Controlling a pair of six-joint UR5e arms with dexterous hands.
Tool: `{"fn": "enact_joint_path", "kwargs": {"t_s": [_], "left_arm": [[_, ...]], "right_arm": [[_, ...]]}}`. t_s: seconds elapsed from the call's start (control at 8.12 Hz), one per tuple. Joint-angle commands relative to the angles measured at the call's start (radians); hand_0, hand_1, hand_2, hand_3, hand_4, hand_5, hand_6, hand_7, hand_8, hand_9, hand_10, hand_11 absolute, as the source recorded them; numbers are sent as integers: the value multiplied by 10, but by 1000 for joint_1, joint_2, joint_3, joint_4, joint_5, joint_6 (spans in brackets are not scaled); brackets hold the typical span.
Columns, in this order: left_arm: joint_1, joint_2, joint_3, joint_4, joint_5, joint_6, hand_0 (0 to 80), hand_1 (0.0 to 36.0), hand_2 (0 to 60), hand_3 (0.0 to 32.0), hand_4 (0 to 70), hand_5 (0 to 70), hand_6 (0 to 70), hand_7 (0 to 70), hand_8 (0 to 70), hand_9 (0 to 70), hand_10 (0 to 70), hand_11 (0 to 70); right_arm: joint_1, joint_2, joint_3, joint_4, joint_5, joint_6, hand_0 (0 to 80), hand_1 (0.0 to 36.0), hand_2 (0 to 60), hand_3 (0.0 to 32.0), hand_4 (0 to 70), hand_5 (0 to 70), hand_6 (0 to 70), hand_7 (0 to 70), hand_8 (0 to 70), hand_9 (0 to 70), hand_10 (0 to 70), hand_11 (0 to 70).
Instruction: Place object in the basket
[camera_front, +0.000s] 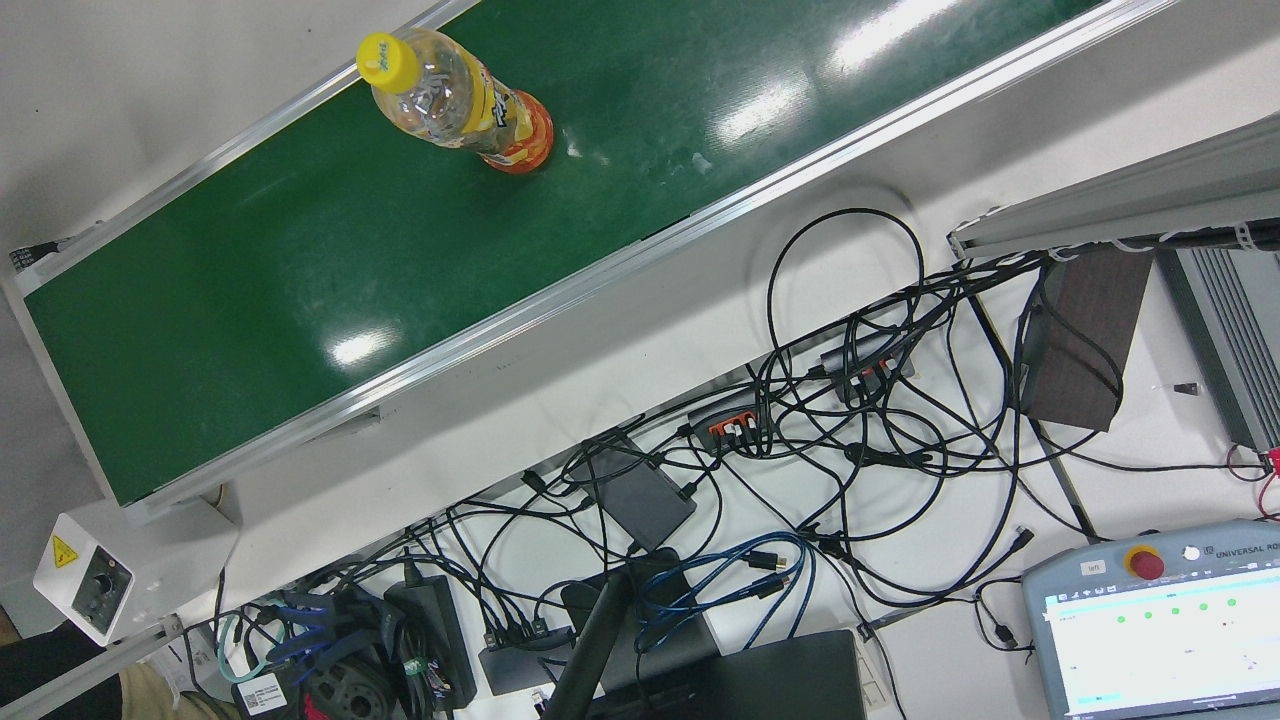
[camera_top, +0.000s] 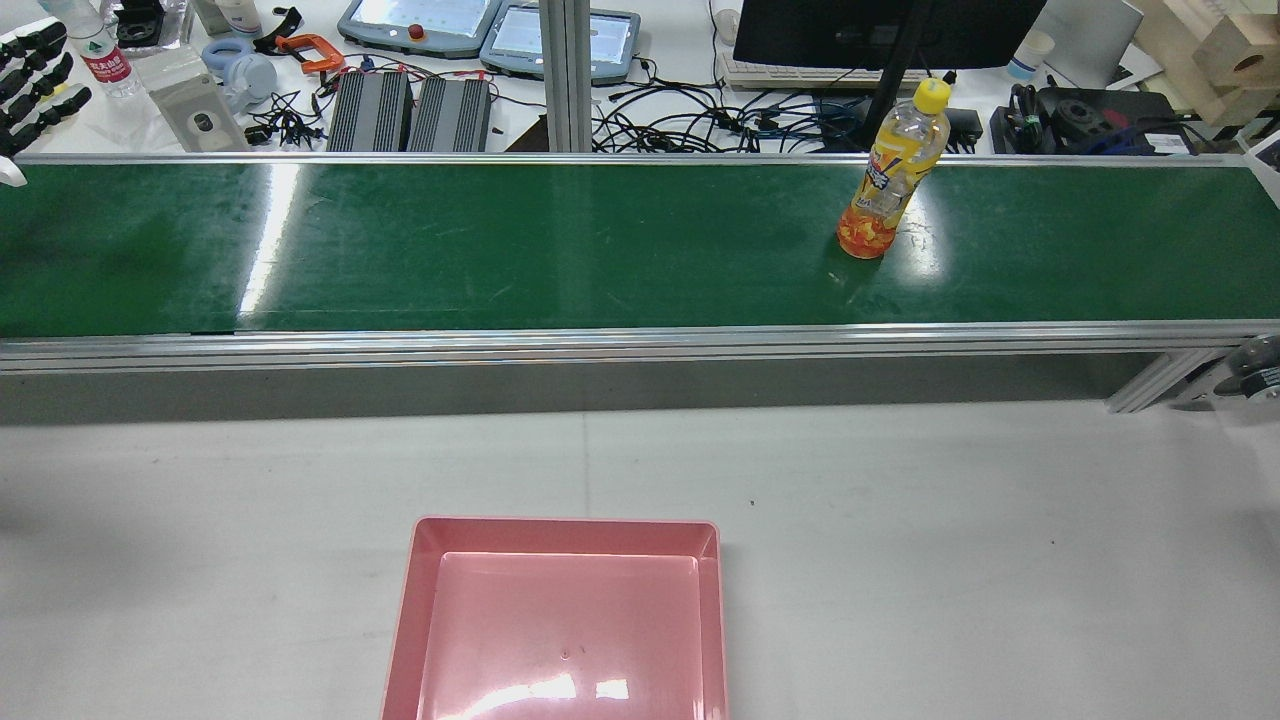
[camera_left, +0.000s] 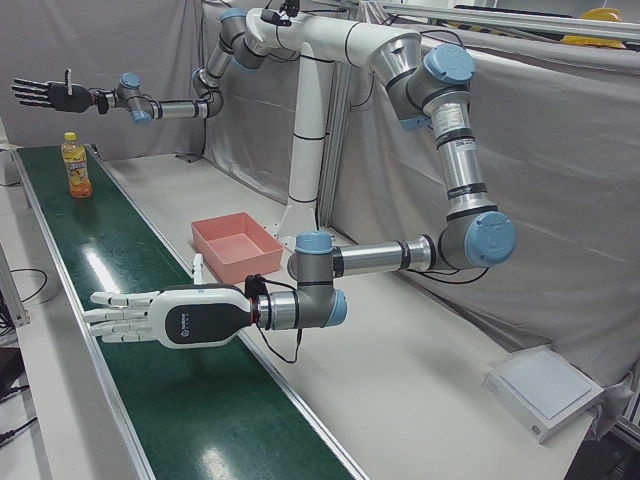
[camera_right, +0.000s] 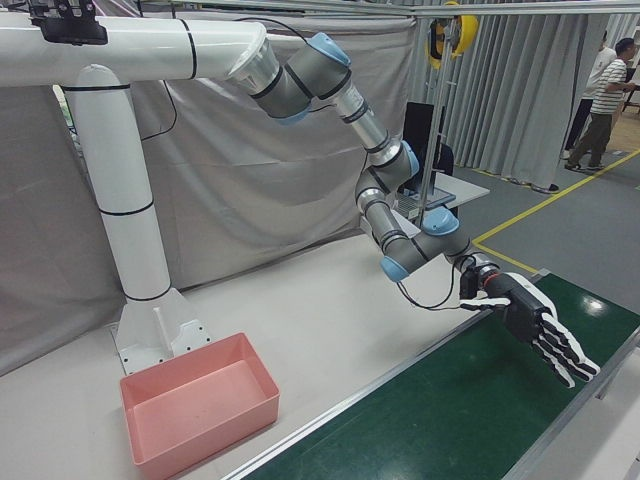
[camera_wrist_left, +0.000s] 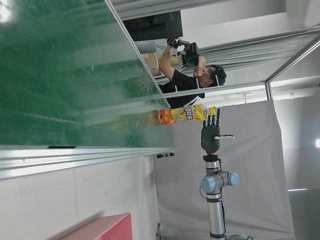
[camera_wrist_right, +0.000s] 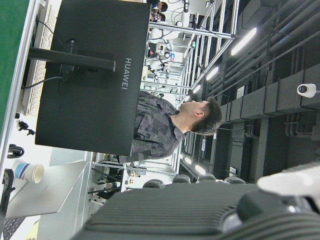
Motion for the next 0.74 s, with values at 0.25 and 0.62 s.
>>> {"fn": "enact_joint_path", "kwargs": {"t_s": [0.25,0.62], "left_arm": [[0,-5,1,3,0,1,598,92,0,0,9,154,0,0,0,0,43,84],[2,-5,1,5,0,2,599,94,0,0,7,158,0,0,0,0,40,78]], "right_arm": [[0,0,0,0,0,0,0,0,0,0,0,0,0,0,0,0,0,0],[0,0,0,0,0,0,0,0,0,0,0,0,0,0,0,0,0,0]]}}
